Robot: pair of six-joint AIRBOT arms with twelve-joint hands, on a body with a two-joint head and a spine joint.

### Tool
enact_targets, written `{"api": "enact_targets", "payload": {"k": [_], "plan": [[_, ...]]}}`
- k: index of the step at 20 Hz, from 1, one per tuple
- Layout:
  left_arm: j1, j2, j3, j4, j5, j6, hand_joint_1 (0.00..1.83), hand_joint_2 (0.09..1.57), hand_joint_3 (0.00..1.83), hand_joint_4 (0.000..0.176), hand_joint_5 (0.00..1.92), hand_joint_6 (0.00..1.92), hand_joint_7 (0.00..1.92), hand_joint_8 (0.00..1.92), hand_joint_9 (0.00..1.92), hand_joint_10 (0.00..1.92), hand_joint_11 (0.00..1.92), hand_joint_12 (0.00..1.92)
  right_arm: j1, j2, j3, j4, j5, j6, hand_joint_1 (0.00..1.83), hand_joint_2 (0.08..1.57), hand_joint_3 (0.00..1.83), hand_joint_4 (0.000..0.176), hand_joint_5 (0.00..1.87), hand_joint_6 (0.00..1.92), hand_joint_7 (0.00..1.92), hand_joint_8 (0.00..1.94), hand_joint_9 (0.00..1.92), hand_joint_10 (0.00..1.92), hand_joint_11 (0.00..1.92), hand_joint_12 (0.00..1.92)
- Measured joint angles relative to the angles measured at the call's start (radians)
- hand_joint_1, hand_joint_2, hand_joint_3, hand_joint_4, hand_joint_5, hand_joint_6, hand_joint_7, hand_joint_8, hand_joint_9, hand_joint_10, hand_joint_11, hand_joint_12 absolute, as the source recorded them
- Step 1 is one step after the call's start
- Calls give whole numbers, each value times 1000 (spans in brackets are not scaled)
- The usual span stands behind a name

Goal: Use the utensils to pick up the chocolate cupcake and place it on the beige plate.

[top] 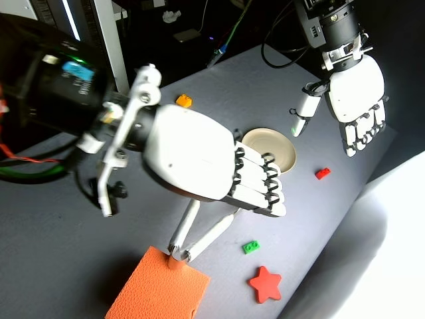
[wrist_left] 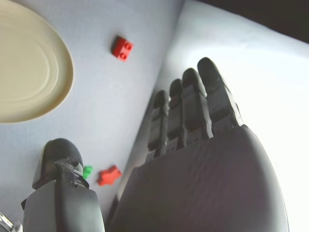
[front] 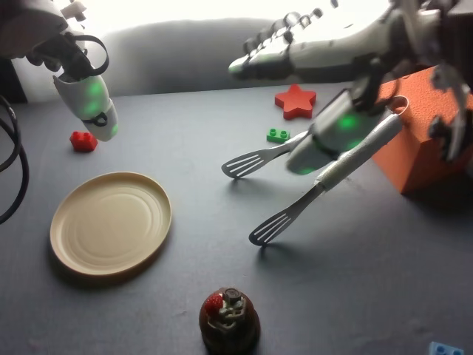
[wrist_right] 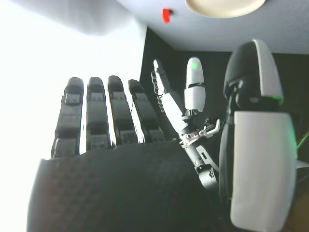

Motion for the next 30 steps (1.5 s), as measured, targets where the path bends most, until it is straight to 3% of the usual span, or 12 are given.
{"api": "enact_targets", "payload": {"k": [2, 5, 9, 14, 17, 21, 24, 30], "plan": [[0, 0, 0, 2, 0, 0, 309, 1033, 1, 0, 132, 0, 132, 0, 141, 0, 0, 421, -1, -44, 52, -32, -63, 78, 720, 964, 8, 0, 0, 0, 0, 0, 0, 0, 0, 0], [0, 0, 1, 2, 3, 0, 358, 1022, 0, 0, 148, 4, 136, 0, 153, 1, 0, 476, -9, -66, 65, -321, -82, 260, 735, 948, 0, 0, 0, 0, 0, 0, 0, 0, 0, 0], [0, -1, 1, 2, -1, 0, 344, 1046, 2, 0, 97, 4, 86, 5, 101, 4, 0, 355, -34, -66, 67, -514, -39, 411, 715, 956, 2, 0, 0, 0, 0, 0, 0, 0, 0, 0], [0, -1, 1, 2, 0, 0, 353, 1040, 1, 0, 144, 5, 141, 6, 132, 5, 0, 445, -46, -122, 127, -518, -6, 428, 635, 980, 10, 0, 0, 0, 0, 0, 0, 0, 0, 0], [0, -1, 1, 2, 2, 1, 353, 1041, 2, 0, 132, 1, 127, 2, 129, 2, 0, 445, -67, -154, 157, -513, -63, 426, 642, 966, 0, 0, 0, 0, 0, 0, 0, 0, 0, 0], [0, -1, 1, 2, 0, 2, 361, 1038, 0, 0, 148, 4, 138, 4, 136, 4, 0, 448, -67, -154, 157, -505, -106, 425, 600, 985, 7, 0, 0, 0, 0, 0, 0, 0, 0, 0], [0, -1, 1, 2, 2, 2, 365, 1039, 0, 0, 135, 2, 114, 1, 119, 2, 0, 428, -62, -136, 148, -396, -147, 364, 590, 990, 8, 0, 0, 0, 0, 0, 0, 0, 0, 0], [1, -1, 1, 2, 0, 5, 374, 1038, 0, 0, 155, 1, 126, 0, 127, 0, 0, 438, -58, -108, 103, -399, -158, 336, 567, 922, 0, 0, 0, 0, 0, 0, 0, 0, 0, 0]]}}
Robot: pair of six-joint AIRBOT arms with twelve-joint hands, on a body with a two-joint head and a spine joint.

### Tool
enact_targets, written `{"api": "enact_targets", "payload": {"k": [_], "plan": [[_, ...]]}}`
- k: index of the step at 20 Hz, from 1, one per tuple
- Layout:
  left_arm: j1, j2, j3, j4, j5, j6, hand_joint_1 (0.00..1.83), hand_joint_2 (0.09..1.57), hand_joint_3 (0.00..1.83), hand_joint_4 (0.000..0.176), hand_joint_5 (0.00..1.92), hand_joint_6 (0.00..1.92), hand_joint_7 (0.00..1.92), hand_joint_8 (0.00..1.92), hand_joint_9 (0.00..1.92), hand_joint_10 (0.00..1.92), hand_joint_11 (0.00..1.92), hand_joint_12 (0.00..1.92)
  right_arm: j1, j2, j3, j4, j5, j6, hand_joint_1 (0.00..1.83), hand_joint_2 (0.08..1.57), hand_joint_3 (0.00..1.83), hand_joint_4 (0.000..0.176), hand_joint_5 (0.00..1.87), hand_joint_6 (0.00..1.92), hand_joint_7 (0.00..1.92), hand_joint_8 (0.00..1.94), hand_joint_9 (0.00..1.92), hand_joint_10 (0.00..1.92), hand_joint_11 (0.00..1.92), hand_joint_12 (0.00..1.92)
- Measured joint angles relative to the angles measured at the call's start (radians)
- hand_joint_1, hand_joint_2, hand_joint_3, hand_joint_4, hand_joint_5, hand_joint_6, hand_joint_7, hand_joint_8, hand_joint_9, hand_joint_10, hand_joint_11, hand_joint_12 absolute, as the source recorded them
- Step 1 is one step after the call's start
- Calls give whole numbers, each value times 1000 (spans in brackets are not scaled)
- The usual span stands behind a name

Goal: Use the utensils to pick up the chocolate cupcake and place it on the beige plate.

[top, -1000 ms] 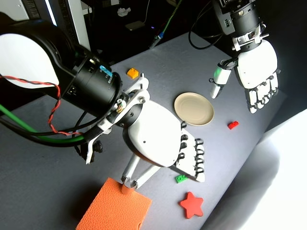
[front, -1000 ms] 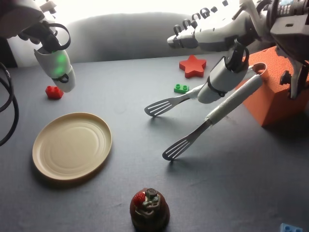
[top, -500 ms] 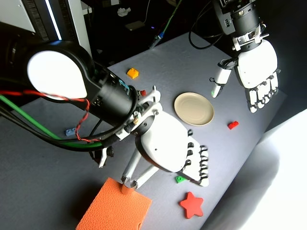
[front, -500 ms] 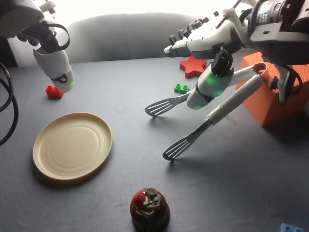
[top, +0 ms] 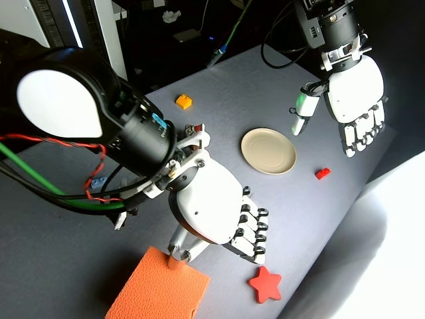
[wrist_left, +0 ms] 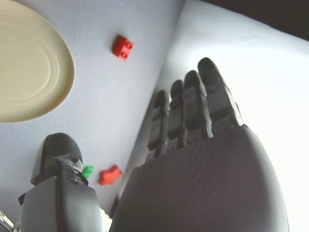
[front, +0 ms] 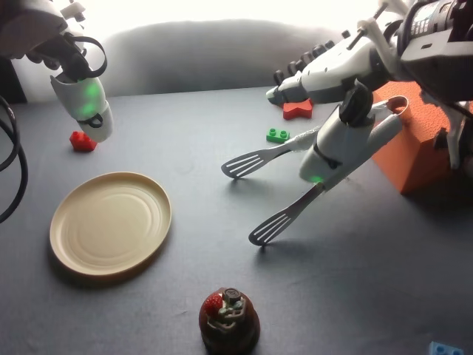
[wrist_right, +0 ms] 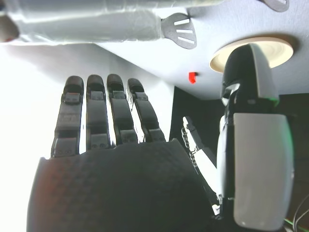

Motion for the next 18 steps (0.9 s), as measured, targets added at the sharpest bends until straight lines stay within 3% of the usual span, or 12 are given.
{"api": "enact_targets", "payload": {"k": [4, 18], "plan": [[2, 0, 0, 1, 2, 3, 340, 1057, 4, 0, 142, 1, 117, 3, 119, 2, 0, 424, -9, -2, 0, -2, 14, -18, 496, 827, 0, 0, 0, 0, 0, 0, 0, 0, 0, 0], [5, 0, -2, -16, 4, 3, 381, 1044, 0, 0, 166, 3, 138, 2, 135, 1, 0, 454, -93, -19, 53, -17, 93, -98, 367, 817, 0, 0, 0, 0, 0, 0, 0, 0, 0, 0]]}}
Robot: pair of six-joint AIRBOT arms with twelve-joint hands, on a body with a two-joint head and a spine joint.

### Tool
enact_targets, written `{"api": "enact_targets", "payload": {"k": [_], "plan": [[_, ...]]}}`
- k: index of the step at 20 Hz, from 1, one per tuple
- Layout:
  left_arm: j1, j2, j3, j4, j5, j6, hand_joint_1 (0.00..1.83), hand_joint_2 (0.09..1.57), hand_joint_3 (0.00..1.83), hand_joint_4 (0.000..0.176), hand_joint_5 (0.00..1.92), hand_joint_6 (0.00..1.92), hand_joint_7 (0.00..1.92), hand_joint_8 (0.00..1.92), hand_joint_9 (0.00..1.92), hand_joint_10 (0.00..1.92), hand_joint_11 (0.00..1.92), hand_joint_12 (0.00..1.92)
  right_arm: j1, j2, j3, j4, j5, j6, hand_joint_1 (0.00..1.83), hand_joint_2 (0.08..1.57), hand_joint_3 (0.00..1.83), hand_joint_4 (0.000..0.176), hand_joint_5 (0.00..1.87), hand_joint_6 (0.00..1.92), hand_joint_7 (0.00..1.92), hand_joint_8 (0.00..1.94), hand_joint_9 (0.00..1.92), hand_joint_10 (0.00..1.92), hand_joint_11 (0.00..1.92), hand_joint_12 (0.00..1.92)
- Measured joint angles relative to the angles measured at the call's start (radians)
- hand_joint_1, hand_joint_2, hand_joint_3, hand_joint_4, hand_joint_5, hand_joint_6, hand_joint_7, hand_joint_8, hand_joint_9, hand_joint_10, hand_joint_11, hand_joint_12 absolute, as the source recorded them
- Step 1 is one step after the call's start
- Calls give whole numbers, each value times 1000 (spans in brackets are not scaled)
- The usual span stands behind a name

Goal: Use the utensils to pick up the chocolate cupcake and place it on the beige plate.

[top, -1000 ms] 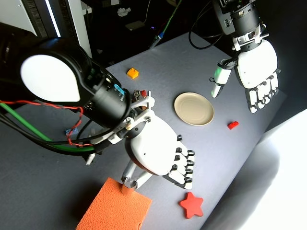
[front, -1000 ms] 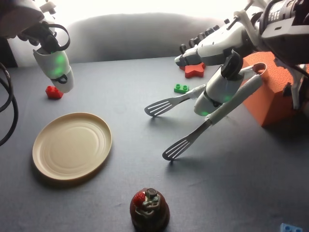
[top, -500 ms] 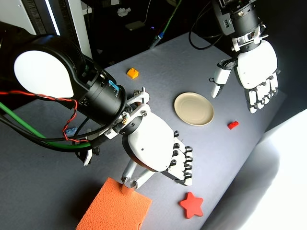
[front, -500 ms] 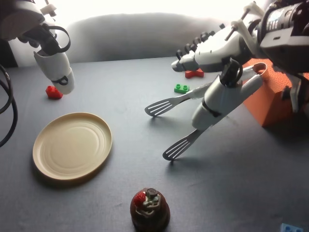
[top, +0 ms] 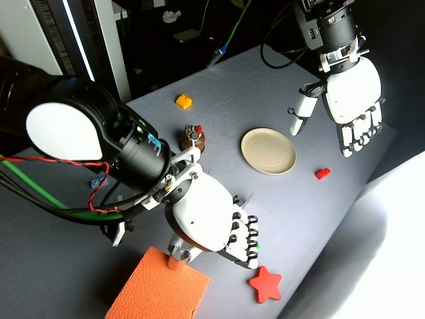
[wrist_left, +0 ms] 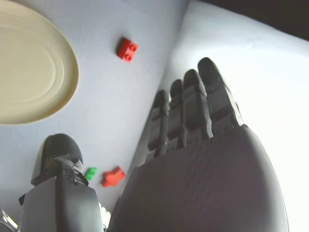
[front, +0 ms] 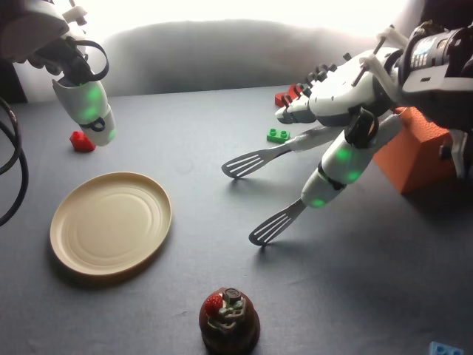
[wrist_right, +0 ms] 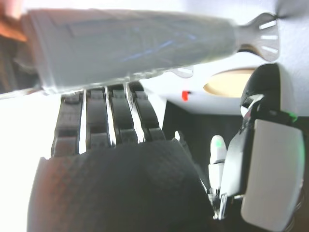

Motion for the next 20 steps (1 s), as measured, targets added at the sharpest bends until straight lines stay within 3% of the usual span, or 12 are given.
{"api": "enact_targets", "payload": {"k": [8, 16, 17, 20], "plan": [[-1, 0, 2, -12, 3, 0, 385, 1037, 0, 0, 150, 1, 133, 1, 138, 0, 0, 486, -29, -3, 14, 1, 22, -45, 485, 840, 0, 0, 0, 0, 0, 0, 0, 0, 0, 0], [-1, -1, 2, -12, 4, 0, 377, 1040, 2, 0, 140, 1, 114, 1, 114, 1, 0, 430, -31, -2, 23, 0, 28, -53, 661, 930, 21, 0, 0, 0, 0, 0, 0, 0, 0, 0], [-1, -1, 2, -12, 5, 0, 367, 1025, 0, 0, 164, 3, 145, 3, 147, 5, 0, 527, -31, -2, 23, 0, 28, -53, 648, 935, 21, 0, 0, 0, 0, 0, 0, 0, 0, 0], [-1, -1, 2, -12, 5, 0, 372, 1034, 1, 0, 158, 0, 135, 0, 136, 0, 0, 499, -31, -2, 23, 0, 28, -54, 692, 1008, 39, 0, 19, 7, 1, 0, 2, 1, 3, 2]]}}
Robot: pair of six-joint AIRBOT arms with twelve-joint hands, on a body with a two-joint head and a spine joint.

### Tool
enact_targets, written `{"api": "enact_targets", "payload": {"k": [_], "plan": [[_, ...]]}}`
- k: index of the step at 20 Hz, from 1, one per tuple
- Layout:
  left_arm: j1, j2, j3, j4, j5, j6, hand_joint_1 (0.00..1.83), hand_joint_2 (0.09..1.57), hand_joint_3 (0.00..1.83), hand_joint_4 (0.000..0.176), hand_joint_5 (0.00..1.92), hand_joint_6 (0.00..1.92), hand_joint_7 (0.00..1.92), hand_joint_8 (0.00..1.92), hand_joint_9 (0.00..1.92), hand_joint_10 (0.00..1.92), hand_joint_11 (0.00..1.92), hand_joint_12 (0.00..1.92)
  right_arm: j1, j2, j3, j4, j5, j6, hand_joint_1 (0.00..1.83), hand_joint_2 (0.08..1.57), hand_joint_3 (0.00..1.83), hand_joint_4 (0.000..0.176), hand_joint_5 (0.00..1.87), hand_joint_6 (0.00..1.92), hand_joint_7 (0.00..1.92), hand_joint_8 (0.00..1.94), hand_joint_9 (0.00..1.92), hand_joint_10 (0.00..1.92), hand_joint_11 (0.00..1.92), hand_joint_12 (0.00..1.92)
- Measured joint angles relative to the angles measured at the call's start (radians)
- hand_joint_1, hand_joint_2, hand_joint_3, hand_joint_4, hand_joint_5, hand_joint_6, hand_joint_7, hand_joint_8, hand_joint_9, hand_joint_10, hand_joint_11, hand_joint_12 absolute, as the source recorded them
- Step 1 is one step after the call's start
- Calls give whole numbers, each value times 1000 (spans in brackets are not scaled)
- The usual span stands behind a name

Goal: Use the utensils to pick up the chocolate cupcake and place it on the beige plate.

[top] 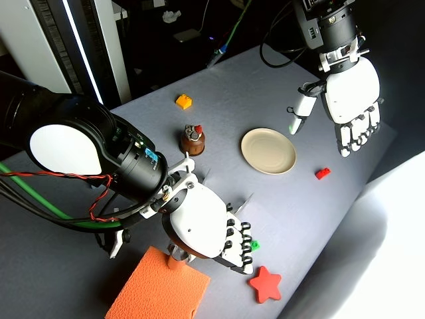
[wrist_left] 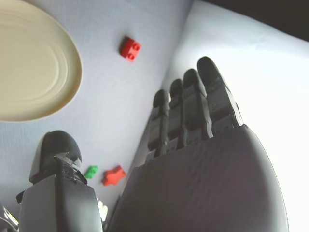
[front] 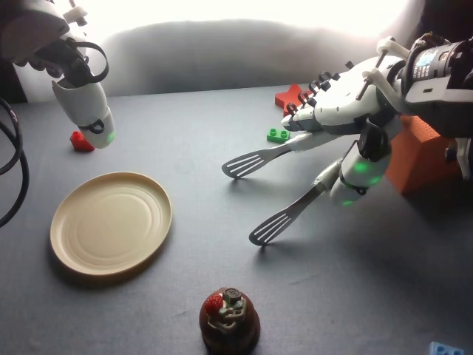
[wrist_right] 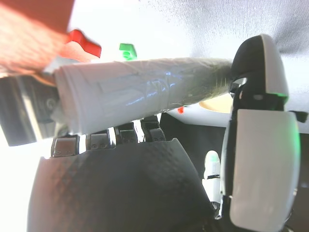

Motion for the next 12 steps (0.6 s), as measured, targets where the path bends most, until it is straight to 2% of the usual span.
{"api": "enact_targets", "payload": {"k": [1, 3, 5, 8, 9, 10, 12], "plan": [[0, 0, 0, 0, 0, 0, 375, 1037, 2, 0, 147, 0, 119, 1, 120, 0, 0, 464, 0, 0, 0, 0, 0, 0, 768, 1017, 35, 0, 39, 12, 18, 6, 18, 7, 10, 5], [0, 0, 0, 0, 0, 0, 373, 1037, 1, 0, 146, 0, 115, 0, 115, 0, 0, 448, 0, -1, -2, 3, 0, 1, 781, 1024, 8, 0, 75, 13, 68, 14, 76, 21, 54, 33], [0, 0, 0, 0, 0, 0, 372, 1037, 0, 0, 150, 1, 127, 3, 130, 4, 0, 465, 0, -5, -2, 4, 5, 2, 855, 1025, 0, 0, 111, 6, 108, 11, 125, 6, 1, 218], [0, 0, 0, 0, 1, 0, 374, 1032, 0, 0, 147, 0, 125, 0, 134, 0, 0, 486, -6, -8, -2, 2, 19, 3, 855, 1048, 4, 0, 136, 5, 150, 8, 159, 8, 0, 318], [0, 0, 0, 0, 1, 0, 407, 1031, 0, 0, 146, 0, 111, 0, 118, 0, 0, 438, -8, -11, -2, 2, 23, 3, 872, 1056, 4, 0, 138, 3, 151, 4, 166, 7, 0, 338], [0, 0, 0, 0, 2, 0, 375, 1032, 0, 0, 142, 0, 111, 1, 122, 2, 0, 447, -10, -11, -2, 1, 24, 3, 898, 1058, 3, 0, 150, 5, 160, 4, 184, 10, 0, 414], [0, 0, 0, -1, 2, 0, 346, 1033, 2, 0, 148, 0, 126, 3, 137, 4, 0, 479, -13, -11, -2, 0, 32, 5, 898, 1072, 6, 0, 165, 8, 170, 6, 201, 14, 0, 443]]}}
